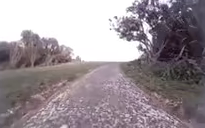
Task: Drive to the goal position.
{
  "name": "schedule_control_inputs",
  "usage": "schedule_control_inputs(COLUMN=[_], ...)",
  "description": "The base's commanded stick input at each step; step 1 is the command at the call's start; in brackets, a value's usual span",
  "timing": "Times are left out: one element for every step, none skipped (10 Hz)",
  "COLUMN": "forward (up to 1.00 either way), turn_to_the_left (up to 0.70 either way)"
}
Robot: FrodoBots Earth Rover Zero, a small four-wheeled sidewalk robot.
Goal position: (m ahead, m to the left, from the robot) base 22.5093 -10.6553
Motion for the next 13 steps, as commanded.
schedule_control_inputs(forward=[0.70, 0.70, 0.70, 0.70, 0.70, 0.70, 0.70, 0.70, 0.70, 0.70, 0.70, 0.70, 0.70], turn_to_the_left=[0.00, 0.00, 0.00, 0.00, 0.00, 0.00, 0.00, 0.00, 0.00, 0.00, 0.00, 0.00, 0.00])
